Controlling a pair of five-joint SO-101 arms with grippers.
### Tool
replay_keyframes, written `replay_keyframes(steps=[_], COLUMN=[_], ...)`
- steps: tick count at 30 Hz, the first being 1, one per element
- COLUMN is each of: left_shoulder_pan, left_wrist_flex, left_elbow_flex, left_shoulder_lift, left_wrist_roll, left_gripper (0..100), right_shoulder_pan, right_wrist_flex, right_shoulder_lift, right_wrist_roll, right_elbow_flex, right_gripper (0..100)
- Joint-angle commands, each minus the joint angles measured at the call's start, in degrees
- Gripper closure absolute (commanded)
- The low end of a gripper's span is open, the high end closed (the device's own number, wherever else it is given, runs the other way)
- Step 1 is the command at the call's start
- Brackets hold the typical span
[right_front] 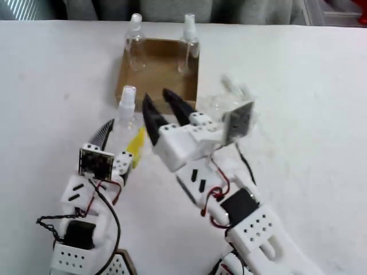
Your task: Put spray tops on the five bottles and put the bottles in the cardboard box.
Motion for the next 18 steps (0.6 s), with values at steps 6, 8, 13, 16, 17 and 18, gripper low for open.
replay_keyframes(steps=[6,8,13,16,17,18], left_shoulder_pan=[-2.95,-2.86,-2.42,-2.33,-2.42,-2.68], left_wrist_flex=[-11.16,-14.51,-21.27,-24.35,-25.14,-25.58], left_elbow_flex=[-0.09,-0.09,-0.18,-0.53,-1.14,-2.20], left_shoulder_lift=[-0.66,-0.66,-0.66,-0.66,-0.66,-0.66], left_wrist_roll=[0.62,0.35,0.53,0.53,0.35,0.26], left_gripper=[87,87,87,87,87,87], right_shoulder_pan=[4.79,5.93,9.80,11.47,12.18,13.05], right_wrist_flex=[-0.22,-0.22,-0.22,-0.22,-0.22,-0.22], right_shoulder_lift=[-5.49,-5.41,-5.85,-5.85,-5.85,-5.85], right_wrist_roll=[-2.11,-2.11,-2.11,-2.11,-2.11,-2.11], right_elbow_flex=[5.01,6.24,10.20,12.13,12.57,12.92], right_gripper=[84.3,84.3,84.3,84.2,84.2,84.2])
